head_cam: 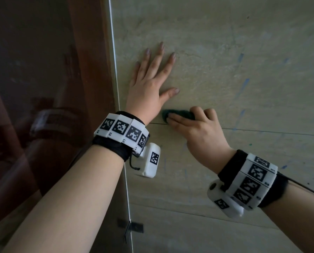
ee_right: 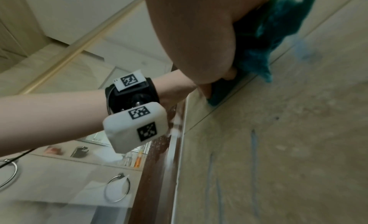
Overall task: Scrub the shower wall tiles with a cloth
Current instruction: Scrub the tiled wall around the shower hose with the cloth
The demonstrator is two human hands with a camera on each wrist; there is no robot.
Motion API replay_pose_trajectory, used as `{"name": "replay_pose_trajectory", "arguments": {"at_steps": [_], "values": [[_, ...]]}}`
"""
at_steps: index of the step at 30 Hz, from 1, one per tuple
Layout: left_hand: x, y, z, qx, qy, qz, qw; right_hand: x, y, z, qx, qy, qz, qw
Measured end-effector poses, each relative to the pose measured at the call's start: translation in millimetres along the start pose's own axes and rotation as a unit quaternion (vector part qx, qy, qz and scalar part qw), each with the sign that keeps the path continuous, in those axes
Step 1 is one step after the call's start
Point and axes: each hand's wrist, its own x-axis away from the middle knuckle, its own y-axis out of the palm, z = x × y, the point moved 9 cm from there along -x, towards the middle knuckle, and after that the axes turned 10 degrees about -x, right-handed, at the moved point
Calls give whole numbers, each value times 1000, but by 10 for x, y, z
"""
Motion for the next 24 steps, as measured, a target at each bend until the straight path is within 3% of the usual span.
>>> {"name": "replay_pose_trajectory", "arguments": {"at_steps": [3,6,8,13,18,24], "values": [[-2,4,6,2,3,-2,1000,121,120,-86,5,-15,-22,1000],[-6,8,0,1,0,-7,1000,293,365,-178,-24,-34,-117,992],[3,3,7,0,-3,-7,1000,327,319,-135,-57,-18,-138,989],[-4,5,22,-13,-5,-25,1000,265,-428,264,-121,67,26,990],[-128,-77,78,-28,-5,-49,998,194,-920,668,-90,144,110,979],[-613,-364,233,23,-23,-20,999,-20,-1293,1103,-278,279,178,901]]}}
